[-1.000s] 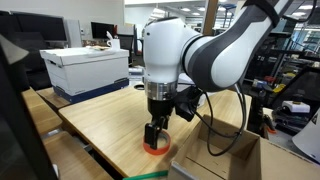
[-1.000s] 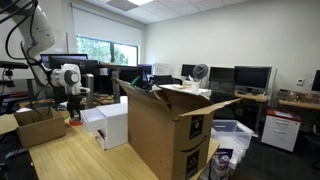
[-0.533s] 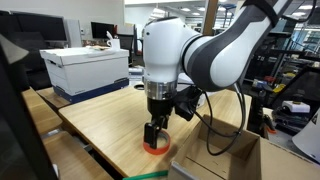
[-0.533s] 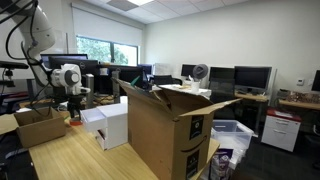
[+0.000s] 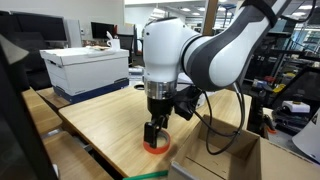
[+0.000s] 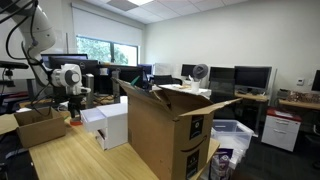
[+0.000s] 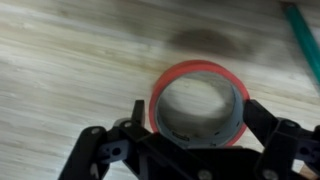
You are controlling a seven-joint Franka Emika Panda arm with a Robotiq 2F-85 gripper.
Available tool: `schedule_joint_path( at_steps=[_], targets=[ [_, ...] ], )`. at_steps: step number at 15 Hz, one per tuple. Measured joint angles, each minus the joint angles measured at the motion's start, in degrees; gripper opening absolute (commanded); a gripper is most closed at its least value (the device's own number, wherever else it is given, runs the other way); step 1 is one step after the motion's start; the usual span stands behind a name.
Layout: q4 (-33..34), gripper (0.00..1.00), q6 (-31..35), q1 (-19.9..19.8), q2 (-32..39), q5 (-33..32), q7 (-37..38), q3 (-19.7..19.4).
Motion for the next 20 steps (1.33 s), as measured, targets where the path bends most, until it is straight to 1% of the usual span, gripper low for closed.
schedule_joint_path(
  at_steps=[10,20],
  targets=[
    [0.0,1.0,0.0,-0.1,-0.2,0.1,-0.2,-0.2],
    [-0.2,1.0,0.0,-0.1,-2.4,0.1,-0.5,-0.2]
  ],
)
